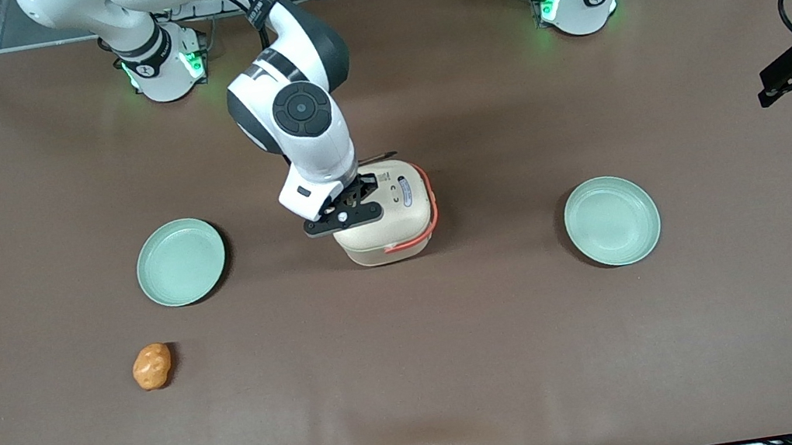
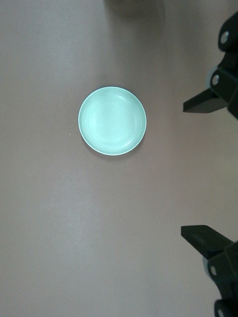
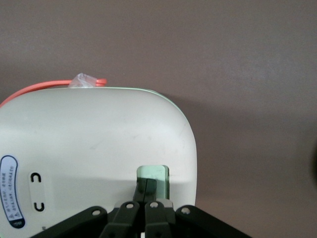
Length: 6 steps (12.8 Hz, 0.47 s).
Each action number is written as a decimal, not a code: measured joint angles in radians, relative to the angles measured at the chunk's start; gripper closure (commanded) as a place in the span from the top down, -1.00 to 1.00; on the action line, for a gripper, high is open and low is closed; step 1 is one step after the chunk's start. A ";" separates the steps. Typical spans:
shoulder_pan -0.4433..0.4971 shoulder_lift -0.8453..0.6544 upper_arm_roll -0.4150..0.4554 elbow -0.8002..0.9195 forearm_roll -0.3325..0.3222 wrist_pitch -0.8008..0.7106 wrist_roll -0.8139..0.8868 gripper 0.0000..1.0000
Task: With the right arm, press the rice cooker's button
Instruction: 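Press down on the lid button with the closed right gripper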
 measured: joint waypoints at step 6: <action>-0.003 -0.008 -0.015 0.048 0.007 -0.061 0.003 -1.00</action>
